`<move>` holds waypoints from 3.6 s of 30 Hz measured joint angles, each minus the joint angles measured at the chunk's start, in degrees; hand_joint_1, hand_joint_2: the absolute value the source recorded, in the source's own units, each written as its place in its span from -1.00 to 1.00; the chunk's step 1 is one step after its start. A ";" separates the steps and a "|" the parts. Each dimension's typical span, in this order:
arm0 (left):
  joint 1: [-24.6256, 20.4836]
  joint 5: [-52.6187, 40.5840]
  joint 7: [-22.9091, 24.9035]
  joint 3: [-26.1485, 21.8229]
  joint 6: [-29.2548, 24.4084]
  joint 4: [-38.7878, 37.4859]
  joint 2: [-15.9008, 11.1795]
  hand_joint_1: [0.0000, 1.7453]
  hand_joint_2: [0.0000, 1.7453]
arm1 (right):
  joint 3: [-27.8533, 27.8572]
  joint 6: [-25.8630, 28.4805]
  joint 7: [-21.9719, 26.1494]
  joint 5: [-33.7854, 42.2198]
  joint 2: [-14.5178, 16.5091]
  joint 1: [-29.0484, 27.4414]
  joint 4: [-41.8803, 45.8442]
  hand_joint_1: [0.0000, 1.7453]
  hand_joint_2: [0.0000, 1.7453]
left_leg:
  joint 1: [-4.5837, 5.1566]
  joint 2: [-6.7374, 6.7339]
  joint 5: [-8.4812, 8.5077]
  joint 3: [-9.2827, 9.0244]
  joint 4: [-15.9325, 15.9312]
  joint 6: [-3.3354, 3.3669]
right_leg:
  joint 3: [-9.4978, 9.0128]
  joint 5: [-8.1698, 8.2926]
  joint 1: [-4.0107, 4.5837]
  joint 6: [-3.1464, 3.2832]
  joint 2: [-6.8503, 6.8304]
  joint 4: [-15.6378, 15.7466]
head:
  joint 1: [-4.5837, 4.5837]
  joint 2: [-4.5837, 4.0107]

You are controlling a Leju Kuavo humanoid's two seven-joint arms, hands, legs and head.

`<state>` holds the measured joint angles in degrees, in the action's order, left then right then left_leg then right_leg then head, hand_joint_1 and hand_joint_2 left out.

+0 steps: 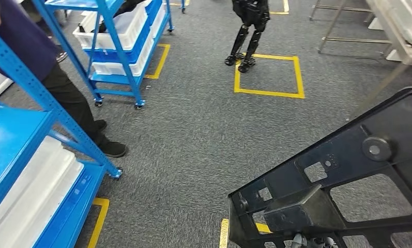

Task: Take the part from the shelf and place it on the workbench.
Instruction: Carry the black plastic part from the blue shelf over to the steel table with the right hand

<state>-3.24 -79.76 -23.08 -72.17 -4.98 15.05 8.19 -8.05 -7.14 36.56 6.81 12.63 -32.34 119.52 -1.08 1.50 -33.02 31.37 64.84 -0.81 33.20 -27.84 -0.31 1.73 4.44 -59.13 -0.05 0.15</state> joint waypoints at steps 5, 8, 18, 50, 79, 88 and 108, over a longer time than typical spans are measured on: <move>-0.08 0.11 0.05 0.00 0.00 0.01 0.00 -1.00 -1.00 | -0.05 0.08 -0.25 -0.04 -0.08 0.18 -0.03 1.00 1.00 | -0.01 2.16 2.06 -2.38 -6.71 1.25 | 1.26 0.53 -0.14 -1.84 3.34 -0.57 | 0.01 0.00; -0.12 0.17 0.03 -0.02 0.02 0.01 0.02 -1.00 -1.00 | -0.03 0.07 -0.34 -0.11 -0.21 0.29 -0.04 1.00 1.00 | -0.11 -0.17 2.85 -2.54 -7.51 2.58 | 3.07 -1.88 -0.02 -2.52 -0.15 -4.01 | 0.10 0.00; -0.09 0.18 0.12 -0.03 0.26 0.00 0.01 -1.00 -1.00 | -0.26 0.08 -0.70 -0.62 -0.51 0.99 -0.62 1.00 1.00 | 0.95 -7.38 2.18 -3.05 -7.47 2.41 | -0.81 -0.87 0.96 -1.60 -9.11 -0.09 | 0.16 0.00; 0.29 1.81 -0.64 -0.99 1.30 0.01 -1.07 -1.00 -1.00 | -4.28 3.06 -0.98 -1.08 -2.38 6.73 -6.14 1.00 1.00 | 0.65 -8.16 2.15 -1.89 -6.32 1.84 | -0.20 -0.87 1.69 -1.07 -8.64 -0.32 | 0.26 0.00; 0.11 -0.74 0.09 -1.15 -0.72 -0.05 0.87 -1.00 -1.00 | -5.25 6.47 -1.76 0.94 -5.07 1.86 -1.28 1.00 1.00 | 0.65 -6.78 2.56 -1.22 -6.05 3.01 | -0.25 -0.80 1.14 -1.60 -8.32 -1.34 | 0.22 0.00; 0.12 -1.28 0.13 -0.68 -0.79 -0.09 1.34 -1.00 -1.00 | -4.49 6.01 -2.58 0.34 -5.03 0.91 0.37 1.00 1.00 | 0.23 -2.25 -3.85 2.94 5.02 1.06 | -2.59 0.92 0.44 0.21 -4.09 3.39 | 0.23 0.00; 0.15 -1.38 0.28 -0.52 -0.78 -0.08 1.25 -1.00 -1.00 | -4.01 5.53 -3.51 -0.34 -5.04 0.60 0.67 1.00 1.00 | -0.14 -5.87 2.30 -1.53 -5.90 3.09 | 4.33 -2.46 -0.29 -3.61 -5.28 -9.04 | 0.49 0.00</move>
<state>-3.09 -81.14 -22.80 -72.70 -5.76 14.97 9.43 -12.05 -1.61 33.05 6.47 7.60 -31.74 120.19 -1.22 -4.37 -30.72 29.84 58.94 2.28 37.53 -30.30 -0.60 -1.88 -0.84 -68.17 0.44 0.15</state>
